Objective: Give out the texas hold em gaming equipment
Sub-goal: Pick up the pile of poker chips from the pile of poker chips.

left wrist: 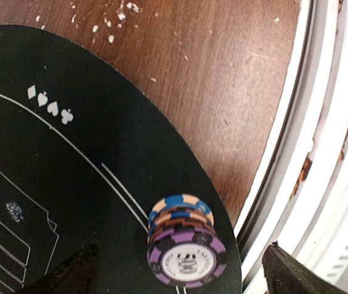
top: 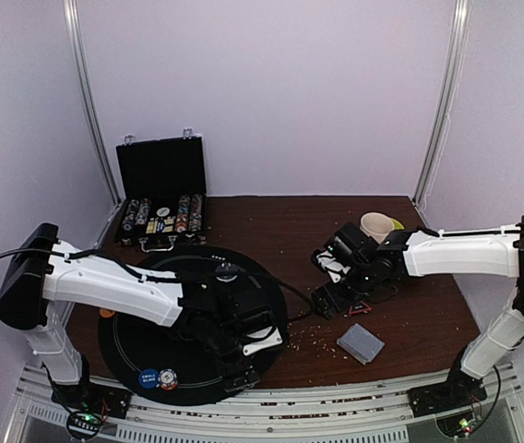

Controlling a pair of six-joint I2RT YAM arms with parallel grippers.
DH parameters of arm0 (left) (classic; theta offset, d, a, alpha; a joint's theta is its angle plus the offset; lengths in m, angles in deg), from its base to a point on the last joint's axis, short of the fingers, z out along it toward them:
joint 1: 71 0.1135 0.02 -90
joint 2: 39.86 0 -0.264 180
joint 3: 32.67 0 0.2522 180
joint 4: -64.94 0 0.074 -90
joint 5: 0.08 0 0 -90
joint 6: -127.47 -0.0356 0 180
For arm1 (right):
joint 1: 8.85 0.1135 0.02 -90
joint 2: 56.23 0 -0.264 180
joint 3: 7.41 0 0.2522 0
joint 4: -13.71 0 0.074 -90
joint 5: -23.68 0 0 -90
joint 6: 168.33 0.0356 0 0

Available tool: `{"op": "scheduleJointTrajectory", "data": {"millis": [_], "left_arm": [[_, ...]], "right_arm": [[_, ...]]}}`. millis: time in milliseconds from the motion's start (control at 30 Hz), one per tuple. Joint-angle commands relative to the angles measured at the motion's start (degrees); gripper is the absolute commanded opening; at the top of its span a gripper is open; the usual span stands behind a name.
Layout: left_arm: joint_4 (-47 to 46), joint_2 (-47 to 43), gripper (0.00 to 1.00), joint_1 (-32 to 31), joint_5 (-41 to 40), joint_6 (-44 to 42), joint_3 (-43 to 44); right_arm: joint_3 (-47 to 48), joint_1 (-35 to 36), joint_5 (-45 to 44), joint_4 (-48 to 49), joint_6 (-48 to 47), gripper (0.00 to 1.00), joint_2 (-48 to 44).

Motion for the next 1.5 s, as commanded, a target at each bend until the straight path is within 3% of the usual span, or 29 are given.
{"op": "scheduleJointTrajectory", "data": {"millis": [0,167,333,567,967,1267,1333,1467], "left_arm": [[-5.26,0.28,0.88,0.16,0.71,-2.46,-2.46],[-6.12,2.33,0.64,0.16,2.63,-5.08,-2.97],[-7.25,3.16,0.63,0.16,2.71,-6.92,-3.40],[-6.94,4.91,0.47,0.25,-0.06,-8.10,-3.87],[-6.32,6.48,0.52,0.59,1.09,-10.17,-3.89],[-6.90,7.32,0.15,1.04,1.49,-10.66,-3.22],[-6.83,7.04,0.02,1.04,1.81,-10.55,-3.08],[-5.16,6.21,0.00,1.04,1.11,-9.44,-2.19]], "right_arm": [[-1.10,-0.33,-0.16,-0.63,0.47,0.92,-1.51],[-1.24,-0.29,-0.25,-0.88,0.12,0.92,-1.69],[-1.40,-0.28,0.18,-0.80,0.14,0.92,-1.70],[-1.48,-0.33,0.73,-0.84,-0.31,0.92,-1.52],[-1.59,-0.35,1.32,-0.69,-0.79,0.92,-1.43],[-1.21,-0.32,1.23,-1.23,-1.00,0.92,-1.64],[-1.24,-0.29,1.14,-1.28,-1.01,0.93,-1.69],[-1.30,-0.32,1.14,-1.32,-1.01,0.92,-1.44]]}}
